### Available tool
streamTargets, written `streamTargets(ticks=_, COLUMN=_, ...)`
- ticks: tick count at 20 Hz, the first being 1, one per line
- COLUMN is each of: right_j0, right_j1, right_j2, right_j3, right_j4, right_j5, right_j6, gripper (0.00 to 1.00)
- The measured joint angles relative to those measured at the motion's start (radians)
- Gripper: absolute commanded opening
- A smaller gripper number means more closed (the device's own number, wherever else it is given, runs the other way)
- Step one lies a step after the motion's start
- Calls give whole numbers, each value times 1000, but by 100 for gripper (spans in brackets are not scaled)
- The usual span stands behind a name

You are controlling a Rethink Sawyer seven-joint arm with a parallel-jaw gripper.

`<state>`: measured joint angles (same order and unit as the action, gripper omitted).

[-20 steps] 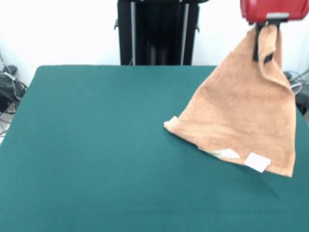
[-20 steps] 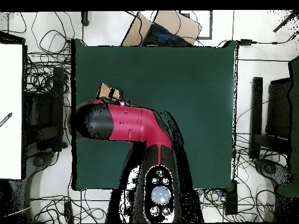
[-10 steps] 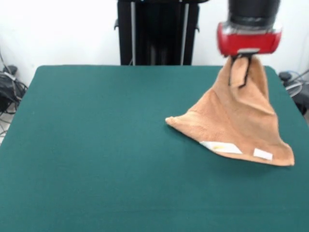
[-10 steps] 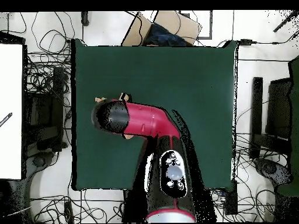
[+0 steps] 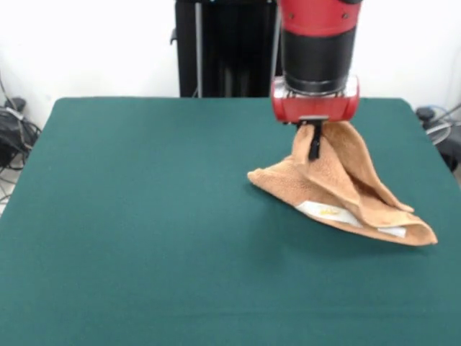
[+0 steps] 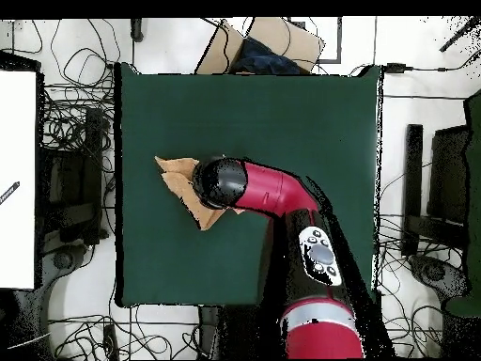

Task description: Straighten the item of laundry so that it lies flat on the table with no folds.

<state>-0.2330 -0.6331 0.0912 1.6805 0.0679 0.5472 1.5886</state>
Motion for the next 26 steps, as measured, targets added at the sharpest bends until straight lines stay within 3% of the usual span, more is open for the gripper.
streamTargets(ticks=8, right_j0=-45, right_j1=19, right_j2=45, right_j3=-1, right_j4=-36, right_j5=0, right_j6=0, gripper=0)
streamTargets(ticks=14, right_j0=-63, right_j1=-19, right_j2=55, right_j3=-4, right_j4=-67, right_j5=24, right_j6=0, gripper=0)
streamTargets(ticks=26, right_j0=-187, right_j1=-85, right_j2=61, right_j3=-128, right_j4=-172, right_j5=182, right_j6=-8, gripper=0)
